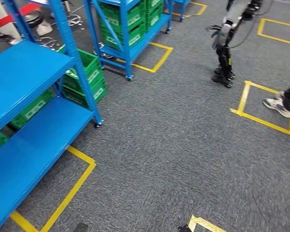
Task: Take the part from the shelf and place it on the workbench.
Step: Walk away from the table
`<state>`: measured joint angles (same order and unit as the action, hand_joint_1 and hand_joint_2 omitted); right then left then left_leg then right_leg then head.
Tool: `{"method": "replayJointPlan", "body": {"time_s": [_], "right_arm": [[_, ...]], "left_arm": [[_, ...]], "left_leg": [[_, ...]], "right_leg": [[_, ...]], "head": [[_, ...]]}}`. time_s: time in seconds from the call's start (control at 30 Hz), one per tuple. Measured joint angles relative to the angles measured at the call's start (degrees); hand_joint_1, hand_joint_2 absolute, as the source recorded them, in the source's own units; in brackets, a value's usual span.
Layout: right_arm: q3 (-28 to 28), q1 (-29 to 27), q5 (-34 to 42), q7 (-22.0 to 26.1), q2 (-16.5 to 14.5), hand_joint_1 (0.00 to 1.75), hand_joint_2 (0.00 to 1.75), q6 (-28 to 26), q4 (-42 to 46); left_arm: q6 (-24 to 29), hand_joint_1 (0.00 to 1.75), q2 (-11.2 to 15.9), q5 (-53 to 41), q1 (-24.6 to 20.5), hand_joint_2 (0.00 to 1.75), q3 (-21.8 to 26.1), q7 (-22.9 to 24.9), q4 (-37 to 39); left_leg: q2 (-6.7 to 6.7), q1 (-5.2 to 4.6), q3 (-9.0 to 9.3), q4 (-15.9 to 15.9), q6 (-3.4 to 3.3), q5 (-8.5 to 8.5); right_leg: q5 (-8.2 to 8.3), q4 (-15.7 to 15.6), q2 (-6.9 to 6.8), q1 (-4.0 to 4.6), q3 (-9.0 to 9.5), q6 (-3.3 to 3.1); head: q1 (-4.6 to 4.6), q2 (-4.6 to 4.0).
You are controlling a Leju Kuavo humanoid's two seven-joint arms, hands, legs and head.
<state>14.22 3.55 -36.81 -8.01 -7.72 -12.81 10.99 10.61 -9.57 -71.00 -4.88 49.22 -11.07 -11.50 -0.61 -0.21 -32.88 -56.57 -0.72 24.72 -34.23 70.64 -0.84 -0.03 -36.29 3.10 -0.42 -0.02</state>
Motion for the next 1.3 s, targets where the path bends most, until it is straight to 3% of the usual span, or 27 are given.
{"method": "replayJointPlan", "body": {"time_s": [0.03, 0.07, 0.1, 0.13, 0.2, 0.27, 0.33, 0.37, 0.43, 0.5, 0.57, 0.6, 0.63, 0.7, 0.77, 0.83, 0.87, 0.93, 1.0, 1.07, 1.1, 1.17, 1.2, 1.23, 1.3], "right_arm": [[0.02, -0.10, -0.02, -0.03, 0.01, 0.00, 0.00, 0.03, 0.00], [0.06, -0.18, -0.04, -0.04, 0.01, 0.00, 0.00, 0.04, 0.00], [0.14, -0.24, -0.08, -0.01, 0.01, 0.00, 0.00, 0.03, 0.00], [0.23, -0.27, -0.14, 0.03, 0.01, 0.00, 0.00, 0.03, 0.00], [0.42, -0.28, -0.27, -0.02, -0.02, 0.00, 0.00, 0.04, -0.01], [0.59, -0.18, -0.32, -0.16, -0.07, 0.00, 0.00, 0.08, -0.03], [0.78, 0.05, -0.31, -0.29, -0.13, 0.00, 0.00, 0.10, -0.03], [0.85, 0.14, -0.30, -0.28, -0.17, 0.00, 0.00, 0.10, -0.03], [0.90, 0.12, -0.31, -0.04, -0.25, 0.00, 0.00, 0.11, -0.02], [0.97, -0.07, -0.32, 0.18, -0.23, 0.00, 0.00, 0.09, -0.02], [1.13, -0.26, -0.38, 0.20, -0.21, 0.00, 0.00, 0.08, -0.02], [1.20, -0.26, -0.44, 0.18, -0.20, 0.00, 0.00, 0.09, -0.02], [1.24, -0.19, -0.53, 0.18, -0.20, 0.00, 0.00, 0.11, -0.02], [1.27, -0.04, -0.69, 0.39, -0.21, 0.00, 0.00, 0.09, -0.02], [1.31, 0.04, -0.87, 0.85, -0.20, 0.00, 0.00, 0.02, -0.02], [1.34, 0.19, -1.18, 1.32, -0.19, 0.00, 0.00, -0.04, -0.02], [1.36, 0.29, -1.36, 1.51, -0.19, 0.00, 0.00, -0.07, -0.01], [1.38, 0.37, -1.61, 1.84, -0.19, 0.00, 0.00, -0.15, 0.00], [1.39, 0.22, -1.66, 1.95, -0.19, 0.00, 0.00, -0.21, 0.00], [1.40, 0.01, -1.61, 1.94, -0.16, 0.00, 0.00, -0.21, 0.00], [1.40, -0.04, -1.59, 1.93, -0.15, 0.00, 0.00, -0.21, 0.00], [1.40, -0.01, -1.59, 1.94, -0.15, 0.00, 0.00, -0.21, 0.00], [1.40, 0.01, -1.59, 1.95, -0.16, 0.00, 0.00, -0.21, -0.01], [1.40, 0.01, -1.58, 1.95, -0.17, 0.00, 0.00, -0.21, -0.03], [1.41, 0.10, -1.57, 1.95, -0.18, 0.00, 0.00, -0.22, -0.05]], "left_arm": [[0.04, 0.00, -0.02, 0.00, -0.04, 1.75, 0.00, -0.13, 0.00], [0.07, 0.00, -0.01, -0.01, 0.00, 1.75, 0.01, -0.21, 0.00], [0.07, 0.00, 0.01, -0.01, 0.05, 1.75, 0.01, -0.28, 0.00], [0.09, 0.00, 0.01, -0.02, 0.07, 1.75, 0.02, -0.39, 0.00], [0.15, 0.00, 0.03, -0.01, -0.01, 1.75, 0.02, -0.58, 0.00], [0.21, 0.00, 0.09, 0.00, -0.07, 1.75, 0.02, -0.61, 0.00], [0.21, 0.00, 0.21, -0.01, 0.13, 1.75, 0.03, -0.34, 0.00], [0.19, 0.00, 0.27, -0.08, 0.28, 1.75, 0.04, -0.15, 0.00], [0.06, 0.00, 0.35, -0.26, 0.27, 1.75, 0.04, 0.18, 0.00], [-0.10, 0.00, 0.33, -0.37, 0.01, 1.75, 0.03, 0.30, 0.00], [-0.12, 0.00, 0.33, -0.35, -0.12, 1.75, 0.03, 0.15, 0.00], [-0.04, 0.00, 0.33, -0.33, -0.12, 1.75, 0.04, 0.00, 0.00], [0.05, 0.00, 0.32, -0.32, -0.08, 1.75, 0.04, -0.15, 0.00], [0.30, 0.00, 0.31, -0.36, -0.11, 1.75, 0.04, -0.38, 0.00], [0.88, 0.00, 0.31, -0.49, -0.36, 1.75, 0.03, -0.47, 0.00], [1.99, 0.00, 0.34, -0.75, -0.41, 1.75, 0.02, -0.34, 0.00], [2.76, 0.00, 0.35, -0.88, -0.28, 1.75, 0.03, -0.12, 0.00], [4.20, 0.00, 0.37, -1.06, -0.20, 1.75, 0.04, 0.43, 0.00], [4.86, 0.00, 0.32, -1.16, -0.41, 1.75, 0.04, 0.65, 0.00], [4.94, 0.00, 0.30, -1.22, -0.45, 1.75, 0.04, 0.70, 0.00], [4.96, 0.00, 0.30, -1.22, -0.39, 1.75, 0.04, 0.73, 0.00], [4.97, 0.00, 0.26, -1.22, -0.33, 1.75, 0.04, 0.78, 0.00], [4.97, 0.00, 0.26, -1.22, -0.36, 1.75, 0.04, 0.78, 0.00], [4.98, 0.00, 0.26, -1.22, -0.44, 1.75, 0.04, 0.78, 0.00], [5.12, 0.00, 0.31, -1.24, -0.44, 1.75, 0.04, 0.83, 0.00]], "left_leg": [[-0.85, 0.01, 0.02, -0.01, -0.03, -0.01], [-1.70, 0.01, 0.06, -0.03, -0.02, -0.01], [-2.58, 0.03, 0.14, -0.04, 0.02, -0.02], [-3.49, 0.08, 0.23, -0.07, 0.13, -0.02], [-5.13, 0.13, 0.21, -0.27, 0.58, 0.00], [-6.40, 0.18, -0.20, -0.36, 1.26, -0.17], [-7.43, 0.39, -0.57, -0.16, 1.98, -0.49], [-6.93, 0.39, -0.73, -0.30, 2.31, -0.33], [-3.99, 0.27, -2.21, -3.33, 2.86, 1.78], [-0.98, 0.25, -5.66, -10.51, 3.28, 5.58], [-0.23, 0.33, -8.11, -15.77, 3.49, 7.22], [-0.11, 0.35, -7.90, -15.61, 3.48, 6.48], [0.18, 0.33, -6.56, -13.33, 3.40, 4.86], [2.54, 0.06, -2.32, -5.85, 3.01, 1.57], [4.62, -0.24, 0.17, -0.99, 2.30, 0.45], [3.95, -0.33, 0.24, -0.17, 1.58, 0.54], [3.28, -0.23, 0.25, -0.01, 1.29, 0.44], [1.93, 0.11, 0.38, 0.25, 0.65, 0.13], [0.51, 0.31, 0.34, 0.29, 0.25, -0.01], [-1.09, 0.34, 0.32, 0.27, 0.12, -0.02], [-1.96, 0.39, 0.34, 0.26, 0.17, -0.03], [-3.74, 0.61, 0.43, 0.15, 0.50, -0.04], [-4.62, 0.66, 0.39, 0.01, 0.85, -0.01], [-5.41, 0.72, 0.22, -0.24, 1.23, 0.03], [-6.74, 0.81, -0.31, -0.39, 2.08, -0.18]], "right_leg": [[-0.86, 3.09, 0.38, -0.02, -1.69, 0.05], [-0.62, 4.32, 0.53, -0.03, -2.59, 0.05], [0.84, 3.13, 0.71, -0.08, -2.35, 0.01], [3.10, -0.13, 1.19, -0.19, -1.07, -0.02], [6.60, -7.96, 3.88, -0.69, 2.35, -0.05], [7.28, -11.41, 5.73, -0.91, 3.96, -0.37], [7.39, -11.63, 4.82, -0.77, 4.11, -1.14], [7.52, -11.74, 4.21, -0.75, 4.13, -1.56], [7.71, -12.00, 2.67, -0.81, 4.19, -2.36], [7.64, -12.02, 0.88, -0.58, 4.14, -2.81], [7.55, -12.01, -1.04, -0.44, 4.10, -2.91], [7.50, -12.01, -1.86, -0.41, 4.12, -2.89], [7.46, -12.01, -2.61, -0.39, 4.20, -2.84], [7.24, -11.94, -3.88, -0.18, 4.44, -2.50], [6.97, -11.91, -5.08, 0.24, 4.61, -1.93], [6.82, -12.09, -6.38, 0.46, 4.92, -1.37], [6.63, -12.01, -6.22, 0.40, 5.07, -1.04], [4.82, -9.44, -3.45, 0.12, 4.15, -0.34], [1.26, -2.48, -0.19, -0.13, 0.93, 0.08], [-0.69, 3.55, 0.53, -0.18, -2.21, 0.24], [-0.03, 3.80, 0.62, -0.23, -2.57, 0.29], [3.98, -2.05, 1.51, -0.58, -0.16, 0.47], [5.64, -5.95, 3.13, -0.92, 1.60, 0.65], [6.67, -9.05, 4.69, -1.23, 3.09, 0.60], [6.79, -11.29, 6.48, -1.45, 4.18, 0.07]], "head": [[0.08, 0.00], [0.15, 0.00], [0.16, 0.00], [0.15, 0.00], [0.21, 0.00], [0.23, 0.00], [0.20, 0.00], [0.16, 0.00], [-0.27, 0.00], [-0.68, 0.00], [-0.69, 0.00], [-0.69, 0.00], [-0.69, 0.00], [-0.75, 0.00], [-0.76, 0.00], [-0.69, 0.00], [-0.60, 0.00], [-0.34, 0.00], [0.02, 0.00], [0.19, 0.00], [0.24, 0.00], [0.25, 0.00], [0.31, 0.00], [0.40, 0.00], [0.55, 0.00]]}}
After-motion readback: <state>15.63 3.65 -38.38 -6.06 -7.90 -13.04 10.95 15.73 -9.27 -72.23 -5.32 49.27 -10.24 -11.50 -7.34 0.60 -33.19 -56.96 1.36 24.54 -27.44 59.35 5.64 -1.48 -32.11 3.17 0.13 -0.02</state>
